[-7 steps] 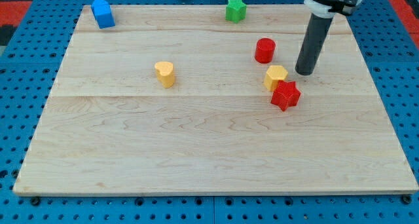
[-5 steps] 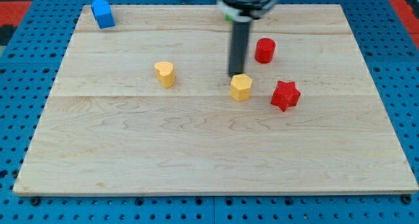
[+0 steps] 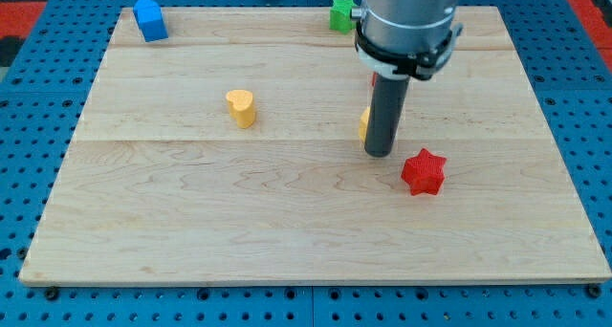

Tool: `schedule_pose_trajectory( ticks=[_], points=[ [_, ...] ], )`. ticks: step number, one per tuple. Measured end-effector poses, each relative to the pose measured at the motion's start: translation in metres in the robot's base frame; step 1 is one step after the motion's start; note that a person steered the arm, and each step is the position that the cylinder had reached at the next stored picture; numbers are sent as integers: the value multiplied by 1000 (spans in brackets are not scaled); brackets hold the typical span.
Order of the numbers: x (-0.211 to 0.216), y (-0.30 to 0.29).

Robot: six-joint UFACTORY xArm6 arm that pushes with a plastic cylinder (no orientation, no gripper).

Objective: Push yellow hexagon to yellow heart

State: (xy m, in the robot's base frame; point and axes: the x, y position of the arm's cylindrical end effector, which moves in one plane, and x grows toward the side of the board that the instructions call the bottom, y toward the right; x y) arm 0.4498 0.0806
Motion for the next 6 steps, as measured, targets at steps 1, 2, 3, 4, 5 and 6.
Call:
schedule_pose_trajectory(
  ticks=[1, 2, 3, 4, 5, 6],
  points=[
    [8, 26],
    [-11, 46],
    [-15, -1],
    [-27, -58],
    [-27, -66],
    [-29, -17]
  ],
)
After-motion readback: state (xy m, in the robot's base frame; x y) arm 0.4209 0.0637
